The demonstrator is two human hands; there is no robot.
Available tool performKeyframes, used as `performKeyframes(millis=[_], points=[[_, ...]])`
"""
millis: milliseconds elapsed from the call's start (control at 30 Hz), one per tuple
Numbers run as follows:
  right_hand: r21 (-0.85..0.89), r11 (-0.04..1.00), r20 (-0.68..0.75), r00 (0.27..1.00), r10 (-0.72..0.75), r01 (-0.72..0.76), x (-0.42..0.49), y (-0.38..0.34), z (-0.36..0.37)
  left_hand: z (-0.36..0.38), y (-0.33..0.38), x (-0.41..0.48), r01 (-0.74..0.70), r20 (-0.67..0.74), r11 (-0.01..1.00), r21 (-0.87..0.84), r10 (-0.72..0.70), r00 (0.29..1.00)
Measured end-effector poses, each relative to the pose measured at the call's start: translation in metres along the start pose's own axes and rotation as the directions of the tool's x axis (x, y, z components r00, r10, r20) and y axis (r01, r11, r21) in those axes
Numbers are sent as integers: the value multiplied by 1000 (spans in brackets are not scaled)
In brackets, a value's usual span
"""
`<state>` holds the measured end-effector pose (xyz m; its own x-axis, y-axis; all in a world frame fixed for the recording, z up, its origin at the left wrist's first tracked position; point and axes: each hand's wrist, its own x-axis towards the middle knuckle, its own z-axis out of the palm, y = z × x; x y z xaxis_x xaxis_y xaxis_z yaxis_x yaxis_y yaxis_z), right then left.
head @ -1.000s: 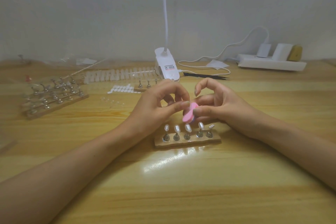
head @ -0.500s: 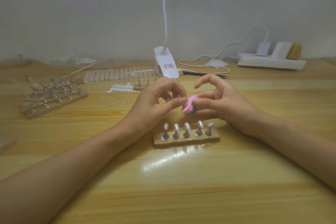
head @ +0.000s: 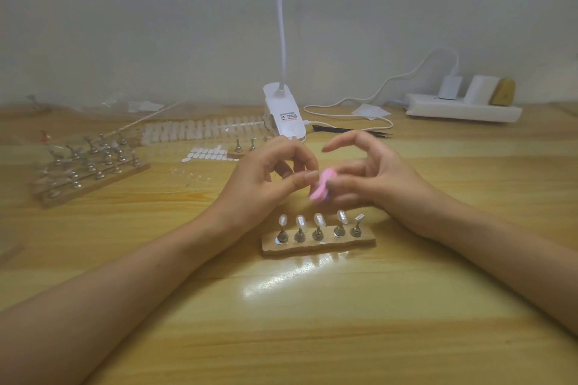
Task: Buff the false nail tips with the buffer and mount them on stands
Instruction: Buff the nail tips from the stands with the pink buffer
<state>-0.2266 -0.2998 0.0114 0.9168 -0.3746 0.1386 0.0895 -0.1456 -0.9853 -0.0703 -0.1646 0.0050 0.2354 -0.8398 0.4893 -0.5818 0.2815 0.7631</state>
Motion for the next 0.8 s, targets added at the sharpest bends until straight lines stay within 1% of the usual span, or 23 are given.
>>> performKeyframes(millis=[33,67,133,233,333,400,433,500,600,667,767,800], points=[[-24,1000,33,999,-2,3,0,0,1,0,0,0,-5,3,1000,3,5,1000],[-31,1000,32,999,0,1,0,0,1,0,1,0,0,1,1000,2,0,1000],[6,1000,-25,1000,16,-15,0,0,0,1,1,0,10,-6,1000,-7,-10,1000],[-52,999,23,1000,-8,9,0,-1,1,1,3,0,3,-4,1000,1,-3,1000],[-13,1000,-16,1000,10,-10,-1,0,0,0,3,-1,15,-5,1000,-2,-15,1000],[-40,999,33,999,-2,3,0,-1,1,1,3,-1,7,-3,1000,10,-7,1000],[-47,999,32,999,1,0,0,0,1,1,4,-1,10,-2,1000,13,-10,1000],[-20,999,-19,1000,24,-25,-1,0,-1,1,3,-1,21,0,1000,6,-21,1000],[-27,1000,14,1000,6,-6,0,0,0,1,3,-1,18,2,1000,3,-18,1000],[-5,1000,-25,1000,15,-15,-1,1,0,1,3,-1,26,-1,1000,1,-26,1000],[-32,999,22,1000,7,-6,-1,0,1,1,5,-1,25,-4,1000,8,-25,1000],[-27,1000,15,1000,7,-6,0,1,0,1,6,-1,29,-6,1000,13,-29,1000]])
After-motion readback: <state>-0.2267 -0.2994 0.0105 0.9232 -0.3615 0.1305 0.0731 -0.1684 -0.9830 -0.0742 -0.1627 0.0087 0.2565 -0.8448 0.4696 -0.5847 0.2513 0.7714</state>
